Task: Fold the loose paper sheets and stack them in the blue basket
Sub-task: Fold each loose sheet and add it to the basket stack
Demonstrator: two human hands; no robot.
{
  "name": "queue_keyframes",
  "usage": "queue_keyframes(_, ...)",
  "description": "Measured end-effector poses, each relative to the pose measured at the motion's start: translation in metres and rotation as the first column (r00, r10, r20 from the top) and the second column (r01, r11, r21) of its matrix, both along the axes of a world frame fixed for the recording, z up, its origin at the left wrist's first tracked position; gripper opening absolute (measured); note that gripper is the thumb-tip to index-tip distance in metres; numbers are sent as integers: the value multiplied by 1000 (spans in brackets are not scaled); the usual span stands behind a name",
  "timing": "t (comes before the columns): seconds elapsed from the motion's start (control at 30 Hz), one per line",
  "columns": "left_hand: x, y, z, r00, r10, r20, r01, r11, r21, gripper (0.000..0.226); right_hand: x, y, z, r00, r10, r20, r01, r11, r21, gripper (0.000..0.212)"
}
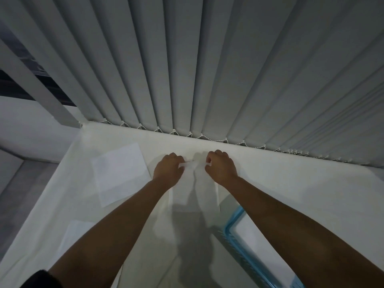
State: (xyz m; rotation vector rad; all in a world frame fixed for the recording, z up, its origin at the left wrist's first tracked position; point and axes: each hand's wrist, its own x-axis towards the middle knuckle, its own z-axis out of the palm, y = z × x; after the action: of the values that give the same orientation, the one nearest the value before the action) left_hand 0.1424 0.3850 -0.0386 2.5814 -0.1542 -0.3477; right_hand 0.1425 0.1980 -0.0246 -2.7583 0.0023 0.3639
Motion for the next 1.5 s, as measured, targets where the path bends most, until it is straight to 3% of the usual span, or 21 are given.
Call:
queue_keyframes(0.13,-20,9,3,998,-29,57,35,994,-99,15,-24,-5,16,1000,14,4,-14,997,76,2)
queue_keyframes(0.27,-49,20,8,996,-78,35,82,990,-117,19,-59,-12,23,985,169,44,-168,985,-32,12)
queue_keyframes(0.4,-72,30,12,984,-176,-32,175,983,-52,33,-82,-14,23,956,286,-69,-293,944,-150,18)
queue_keyframes(0.53,-82,27,16,985,-139,-101,132,989,-67,32,-93,-9,26,950,293,-109,-306,944,-124,32)
queue_keyframes(0.6,-81,22,11,992,-112,-62,108,992,-66,31,-94,-5,25,953,289,-95,-300,944,-136,41)
queue_keyframes(0.73,-79,2,-4,984,-171,51,167,983,81,35,-99,7,13,922,345,-176,-380,890,-250,52)
queue_keyframes(0.93,-74,-21,-11,985,-159,72,129,942,310,42,-106,5,2,935,295,-197,-350,856,-380,62)
queue_keyframes(1.13,-64,-11,-4,990,-138,20,121,923,365,27,-102,-14,15,955,228,-189,-288,867,-406,58)
queue_keyframes(1.2,-64,-7,1,997,-65,-32,71,957,281,25,-106,-16,23,972,207,-111,-233,905,-356,51)
queue_keyframes(1.33,-65,-2,17,961,194,-198,-213,973,-83,12,-120,-14,33,989,129,74,-113,975,-193,44)
queue_keyframes(1.4,-70,-4,27,914,270,-304,-360,885,-294,7,-130,-10,36,984,96,153,-78,990,-116,40)
queue_keyframes(1.5,-88,-14,47,818,319,-478,-559,636,-532,7,-148,-5,45,979,6,201,-9,1000,15,32)
